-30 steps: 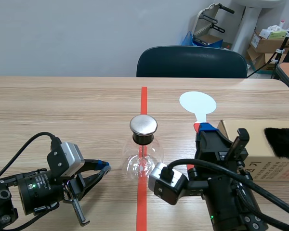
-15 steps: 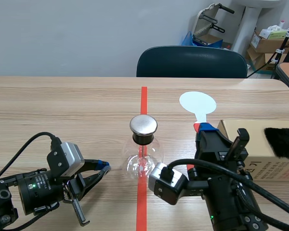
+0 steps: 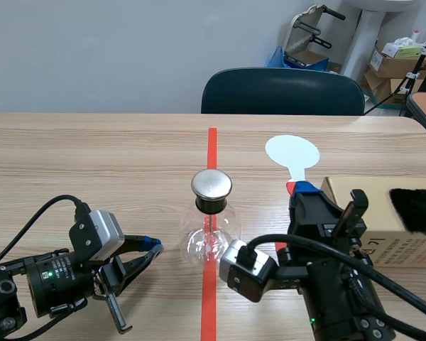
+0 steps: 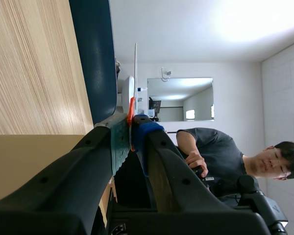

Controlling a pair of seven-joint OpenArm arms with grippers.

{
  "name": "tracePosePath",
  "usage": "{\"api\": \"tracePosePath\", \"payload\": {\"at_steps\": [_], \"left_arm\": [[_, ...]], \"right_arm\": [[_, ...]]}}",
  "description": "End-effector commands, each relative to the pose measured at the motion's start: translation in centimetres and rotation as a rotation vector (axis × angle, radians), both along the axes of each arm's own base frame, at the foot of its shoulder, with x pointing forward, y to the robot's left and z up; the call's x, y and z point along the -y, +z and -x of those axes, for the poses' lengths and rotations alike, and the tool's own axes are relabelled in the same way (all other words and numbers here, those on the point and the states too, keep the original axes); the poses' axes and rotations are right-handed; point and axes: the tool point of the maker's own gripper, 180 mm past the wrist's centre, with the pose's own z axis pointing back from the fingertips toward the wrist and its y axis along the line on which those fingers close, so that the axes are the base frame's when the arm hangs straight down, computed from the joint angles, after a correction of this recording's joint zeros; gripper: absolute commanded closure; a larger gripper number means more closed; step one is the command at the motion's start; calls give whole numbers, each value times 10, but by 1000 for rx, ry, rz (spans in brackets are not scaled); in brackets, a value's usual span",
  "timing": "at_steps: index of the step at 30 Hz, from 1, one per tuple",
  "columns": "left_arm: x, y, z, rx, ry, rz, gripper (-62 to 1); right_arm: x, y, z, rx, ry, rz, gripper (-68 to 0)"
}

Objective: Do the electroscope experiment

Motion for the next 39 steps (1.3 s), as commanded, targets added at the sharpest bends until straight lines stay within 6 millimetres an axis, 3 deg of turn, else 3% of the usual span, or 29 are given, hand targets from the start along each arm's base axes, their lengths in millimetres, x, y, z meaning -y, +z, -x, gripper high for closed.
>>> {"api": "tracePosePath", "payload": {"at_steps": [1, 27, 39], "left_arm": [[3, 7, -3, 15, -5, 24, -55], [2, 7, -5, 29, 5, 17, -55], [1, 7, -5, 33, 8, 16, -55]], "right_arm": [[0, 8, -3, 30, -1, -6, -8], [5, 14, 2, 38, 0, 2, -8], [-22, 13, 10, 38, 160, 19, -8]]}}
